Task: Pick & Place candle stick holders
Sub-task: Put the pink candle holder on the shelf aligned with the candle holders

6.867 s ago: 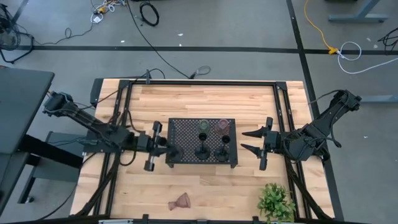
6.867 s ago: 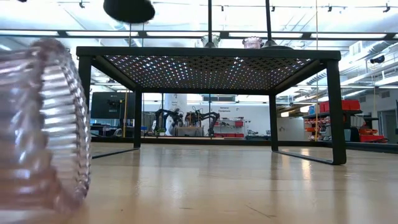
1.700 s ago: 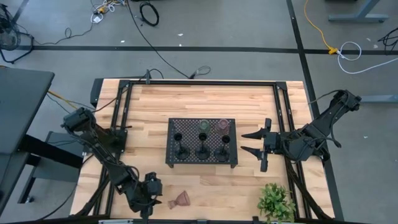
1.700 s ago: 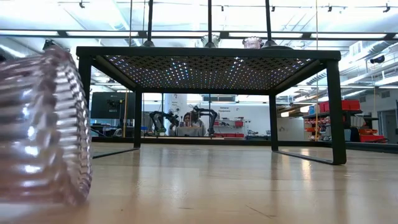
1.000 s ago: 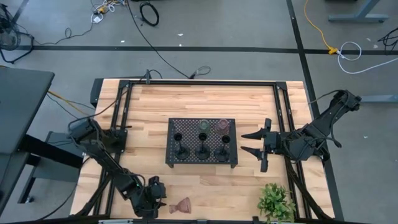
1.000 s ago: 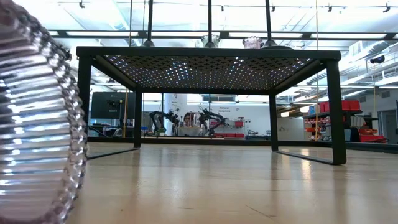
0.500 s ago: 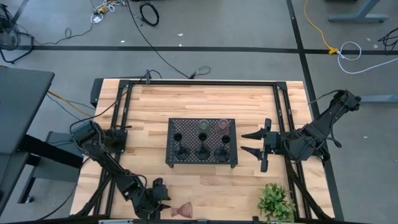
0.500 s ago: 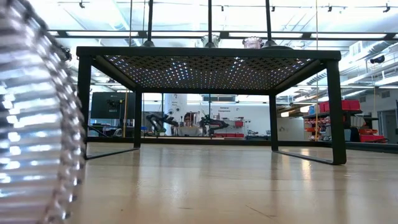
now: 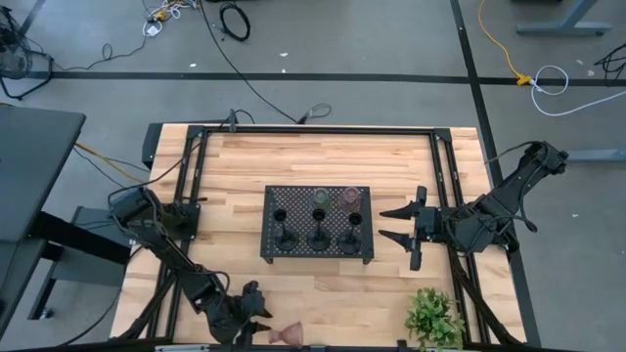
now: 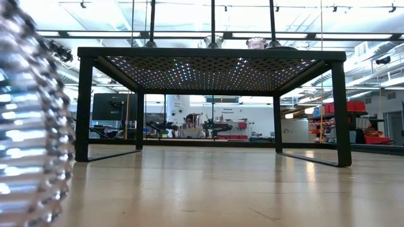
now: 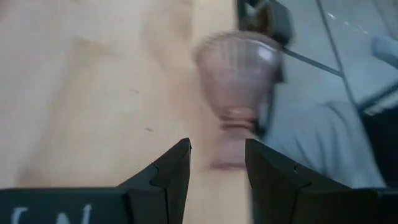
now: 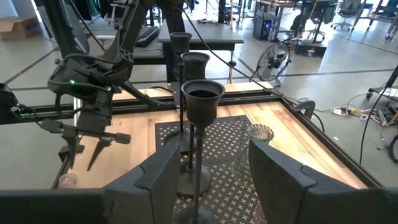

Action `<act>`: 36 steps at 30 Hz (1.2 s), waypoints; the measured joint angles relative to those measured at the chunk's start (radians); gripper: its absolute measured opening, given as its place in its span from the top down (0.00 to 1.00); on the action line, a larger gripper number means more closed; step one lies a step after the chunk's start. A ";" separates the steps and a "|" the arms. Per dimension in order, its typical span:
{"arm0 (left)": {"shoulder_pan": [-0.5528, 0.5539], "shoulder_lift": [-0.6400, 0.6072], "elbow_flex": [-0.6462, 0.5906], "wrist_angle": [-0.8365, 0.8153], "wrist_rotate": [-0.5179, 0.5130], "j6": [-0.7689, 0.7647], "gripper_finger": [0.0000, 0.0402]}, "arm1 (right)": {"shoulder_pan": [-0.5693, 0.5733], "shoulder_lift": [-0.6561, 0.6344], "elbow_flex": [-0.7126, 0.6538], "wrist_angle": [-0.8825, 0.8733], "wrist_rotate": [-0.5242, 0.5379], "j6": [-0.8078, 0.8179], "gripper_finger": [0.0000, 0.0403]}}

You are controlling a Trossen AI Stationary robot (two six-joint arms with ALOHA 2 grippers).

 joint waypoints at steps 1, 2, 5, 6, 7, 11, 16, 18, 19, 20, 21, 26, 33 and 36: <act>0.000 0.000 0.010 0.000 0.030 0.006 0.61 | 0.000 0.000 0.000 0.000 0.000 0.000 0.52; 0.002 0.000 0.025 -0.001 0.054 0.015 0.61 | 0.000 0.000 0.000 0.000 0.000 0.000 0.52; 0.014 0.013 0.075 -0.006 0.096 0.033 0.61 | 0.000 0.000 0.000 -0.001 -0.001 0.003 0.52; 0.020 0.016 0.091 -0.036 0.105 0.043 0.61 | 0.000 0.000 0.000 -0.002 -0.001 0.004 0.52; 0.027 0.016 0.109 -0.082 0.108 0.054 0.61 | 0.000 0.000 0.000 -0.001 -0.001 0.004 0.52; 0.061 0.014 0.188 -0.276 0.127 0.022 0.61 | 0.000 0.000 0.000 -0.002 -0.002 0.005 0.52; 0.095 0.016 0.200 -0.323 0.180 -0.050 0.61 | 0.000 0.000 0.000 -0.005 -0.044 0.007 0.52; 0.102 0.019 0.199 -0.327 0.195 -0.077 0.61 | 0.000 0.000 0.000 -0.009 -0.052 0.007 0.52; 0.106 0.023 0.199 -0.313 0.201 -0.081 0.61 | 0.000 0.000 0.000 -0.010 -0.050 0.003 0.52; 0.109 0.028 0.199 -0.299 0.213 -0.082 0.61 | 0.000 0.000 0.000 -0.010 -0.046 -0.001 0.52; 0.112 0.033 0.199 -0.279 0.227 -0.082 0.61 | 0.000 0.000 0.000 -0.010 -0.042 -0.010 0.52; 0.131 0.098 0.248 -0.284 0.295 -0.108 0.61 | 0.000 0.000 0.000 -0.011 -0.042 -0.042 0.52; 0.170 0.233 0.395 -0.443 0.382 -0.107 0.61 | 0.000 0.000 0.000 -0.015 -0.042 -0.050 0.52; 0.187 0.260 0.426 -0.454 0.388 -0.101 0.61 | 0.000 0.000 0.000 -0.018 -0.045 -0.050 0.52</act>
